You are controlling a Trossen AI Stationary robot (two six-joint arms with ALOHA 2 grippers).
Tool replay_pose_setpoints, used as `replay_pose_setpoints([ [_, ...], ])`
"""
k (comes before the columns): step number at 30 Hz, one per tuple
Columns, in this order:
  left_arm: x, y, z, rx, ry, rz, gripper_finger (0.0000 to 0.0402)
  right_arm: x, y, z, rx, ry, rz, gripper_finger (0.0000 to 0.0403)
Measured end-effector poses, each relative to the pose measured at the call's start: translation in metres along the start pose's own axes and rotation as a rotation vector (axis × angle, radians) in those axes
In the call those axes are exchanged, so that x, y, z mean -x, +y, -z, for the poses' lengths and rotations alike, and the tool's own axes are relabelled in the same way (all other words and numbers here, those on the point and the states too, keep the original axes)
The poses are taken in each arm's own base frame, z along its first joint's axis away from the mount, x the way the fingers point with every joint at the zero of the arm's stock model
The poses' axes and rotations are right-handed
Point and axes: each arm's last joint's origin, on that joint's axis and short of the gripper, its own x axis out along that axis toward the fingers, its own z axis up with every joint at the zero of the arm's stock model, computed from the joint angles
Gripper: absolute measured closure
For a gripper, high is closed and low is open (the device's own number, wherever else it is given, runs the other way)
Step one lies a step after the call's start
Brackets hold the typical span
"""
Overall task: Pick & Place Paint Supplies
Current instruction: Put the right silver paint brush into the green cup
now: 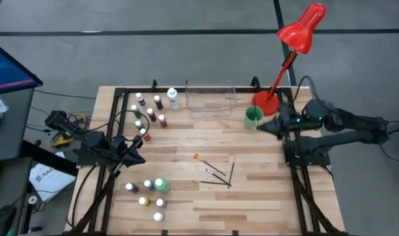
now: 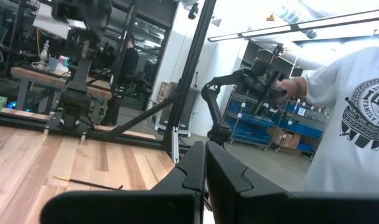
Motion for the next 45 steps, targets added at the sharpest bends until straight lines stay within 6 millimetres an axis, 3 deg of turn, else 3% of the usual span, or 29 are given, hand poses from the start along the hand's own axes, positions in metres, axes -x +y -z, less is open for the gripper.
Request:
replay_pose_setpoints([
  [5,0.0,0.0,0.0,0.0,0.0,0.0,0.04,-0.007,0.022,-0.009,0.102,-0.135,-0.21,0.0403],
  [13,0.0,0.0,0.0,0.001,-0.003,0.001,0.04,-0.015,0.036,-0.009,0.15,-0.246,-0.33,0.0403],
  [26,0.0,0.0,-0.001,0.001,-0.006,0.002,0.04,-0.024,0.033,-0.004,0.235,-0.221,-0.289,0.0403],
  [45,0.0,-0.001,-0.002,0.003,-0.018,0.006,0.04,-0.037,0.046,0.001,0.0,-0.064,-0.461,0.0403],
])
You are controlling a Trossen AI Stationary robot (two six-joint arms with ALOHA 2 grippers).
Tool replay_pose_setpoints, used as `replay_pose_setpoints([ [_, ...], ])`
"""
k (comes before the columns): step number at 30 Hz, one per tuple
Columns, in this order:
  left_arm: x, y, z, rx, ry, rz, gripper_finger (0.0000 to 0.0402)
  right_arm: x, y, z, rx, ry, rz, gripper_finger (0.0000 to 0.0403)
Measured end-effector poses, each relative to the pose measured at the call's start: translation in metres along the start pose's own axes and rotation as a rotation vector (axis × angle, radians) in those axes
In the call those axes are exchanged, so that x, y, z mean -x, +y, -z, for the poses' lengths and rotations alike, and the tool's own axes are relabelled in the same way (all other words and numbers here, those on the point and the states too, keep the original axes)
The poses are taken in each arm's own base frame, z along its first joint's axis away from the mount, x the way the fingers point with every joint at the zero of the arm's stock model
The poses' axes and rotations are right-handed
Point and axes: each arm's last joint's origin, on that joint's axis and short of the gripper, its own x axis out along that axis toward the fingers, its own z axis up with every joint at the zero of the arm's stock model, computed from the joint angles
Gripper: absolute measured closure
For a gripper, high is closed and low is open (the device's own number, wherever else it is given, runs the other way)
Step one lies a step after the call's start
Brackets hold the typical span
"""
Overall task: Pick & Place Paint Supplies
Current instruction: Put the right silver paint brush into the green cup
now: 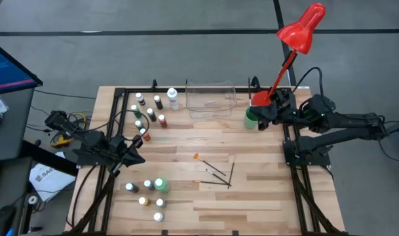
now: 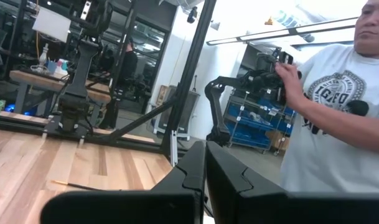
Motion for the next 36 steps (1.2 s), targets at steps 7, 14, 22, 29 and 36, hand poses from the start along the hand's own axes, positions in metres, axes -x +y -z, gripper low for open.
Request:
replay_pose_setpoints([
  [7,0.0,0.0,0.0,0.0,-0.002,0.001,0.04,0.0,0.002,-0.002,-0.07,-0.095,-0.019,0.0403],
  [14,0.0,0.0,0.0,0.001,-0.003,0.001,0.04,0.001,0.005,-0.007,-0.083,-0.259,-0.054,0.0403],
  [22,0.0,0.0,-0.001,0.001,-0.008,0.002,0.04,0.01,-0.02,-0.014,-0.219,-0.395,-0.129,0.0403],
  [29,0.0,0.0,-0.001,0.001,-0.009,0.003,0.04,0.034,-0.054,-0.017,-0.334,-0.447,-0.346,0.0403],
  [36,0.0,0.0,-0.001,0.001,-0.009,0.002,0.04,0.047,-0.069,-0.013,-0.374,-0.438,-0.446,0.0403],
])
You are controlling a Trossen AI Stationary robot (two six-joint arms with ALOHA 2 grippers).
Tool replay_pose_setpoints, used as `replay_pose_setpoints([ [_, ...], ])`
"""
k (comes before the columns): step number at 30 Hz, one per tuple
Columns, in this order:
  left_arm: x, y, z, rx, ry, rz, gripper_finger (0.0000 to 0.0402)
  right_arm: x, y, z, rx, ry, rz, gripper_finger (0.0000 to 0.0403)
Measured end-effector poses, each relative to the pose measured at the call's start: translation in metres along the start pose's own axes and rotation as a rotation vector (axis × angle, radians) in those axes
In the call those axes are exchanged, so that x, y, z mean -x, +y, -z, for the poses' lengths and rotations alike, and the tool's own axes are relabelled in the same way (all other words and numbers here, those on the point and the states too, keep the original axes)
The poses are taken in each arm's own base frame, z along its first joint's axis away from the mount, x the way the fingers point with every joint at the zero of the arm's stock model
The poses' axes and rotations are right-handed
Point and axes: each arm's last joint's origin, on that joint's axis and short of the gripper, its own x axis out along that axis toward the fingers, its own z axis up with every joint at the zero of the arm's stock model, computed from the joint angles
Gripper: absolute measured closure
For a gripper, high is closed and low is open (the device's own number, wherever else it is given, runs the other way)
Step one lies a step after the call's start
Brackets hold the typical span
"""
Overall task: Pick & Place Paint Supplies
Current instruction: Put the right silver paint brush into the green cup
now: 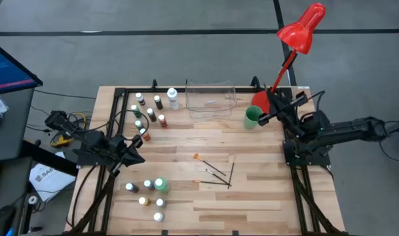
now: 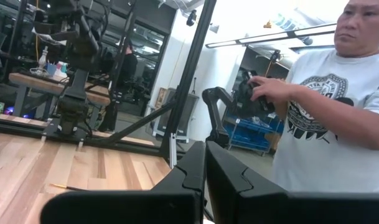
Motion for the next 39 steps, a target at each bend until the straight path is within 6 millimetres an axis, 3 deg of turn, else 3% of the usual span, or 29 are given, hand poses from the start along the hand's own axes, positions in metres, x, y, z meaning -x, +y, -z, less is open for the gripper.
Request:
replay_pose_setpoints([
  [25,0.0,0.0,0.0,0.0,0.0,0.0,0.04,0.057,-0.051,-0.017,-0.143,-0.161,0.206,0.0403],
  [35,0.0,0.0,0.0,0.0,0.0,0.0,0.04,0.082,-0.07,-0.039,-0.168,-0.215,0.256,0.0403],
  [39,0.0,0.0,0.0,0.0,0.0,0.0,0.04,0.082,-0.073,-0.044,-0.153,-0.247,0.265,0.0403],
])
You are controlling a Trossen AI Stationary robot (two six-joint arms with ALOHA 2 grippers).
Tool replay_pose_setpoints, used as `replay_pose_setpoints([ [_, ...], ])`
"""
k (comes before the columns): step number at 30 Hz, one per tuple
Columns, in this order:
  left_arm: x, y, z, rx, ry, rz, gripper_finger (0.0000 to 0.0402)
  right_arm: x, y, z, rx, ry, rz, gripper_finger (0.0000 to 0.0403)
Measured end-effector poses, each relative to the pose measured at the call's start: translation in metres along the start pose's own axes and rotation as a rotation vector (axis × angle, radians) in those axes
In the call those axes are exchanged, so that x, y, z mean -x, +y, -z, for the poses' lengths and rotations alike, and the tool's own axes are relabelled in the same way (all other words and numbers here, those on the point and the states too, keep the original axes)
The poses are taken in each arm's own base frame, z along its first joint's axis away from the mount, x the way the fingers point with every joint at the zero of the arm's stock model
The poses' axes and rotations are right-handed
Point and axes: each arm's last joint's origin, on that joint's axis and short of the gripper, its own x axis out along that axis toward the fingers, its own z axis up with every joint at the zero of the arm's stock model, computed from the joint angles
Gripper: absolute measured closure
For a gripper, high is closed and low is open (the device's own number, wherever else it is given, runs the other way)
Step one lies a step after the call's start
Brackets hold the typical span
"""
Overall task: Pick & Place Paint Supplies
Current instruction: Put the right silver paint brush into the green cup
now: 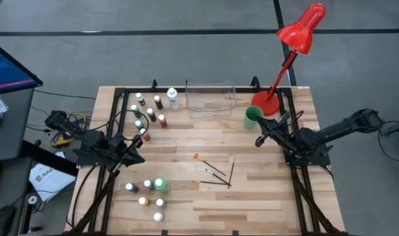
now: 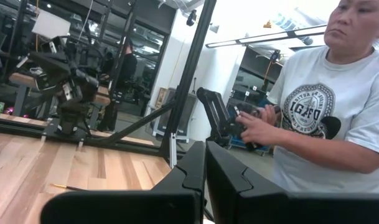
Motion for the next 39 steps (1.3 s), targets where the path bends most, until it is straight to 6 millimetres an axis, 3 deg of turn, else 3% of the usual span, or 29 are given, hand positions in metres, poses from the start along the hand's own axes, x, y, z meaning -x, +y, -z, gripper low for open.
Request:
replay_pose_setpoints([
  [39,0.0,0.0,0.0,0.001,-0.003,0.001,0.04,-0.014,-0.014,-0.025,-0.144,-0.18,0.015,0.0403],
])
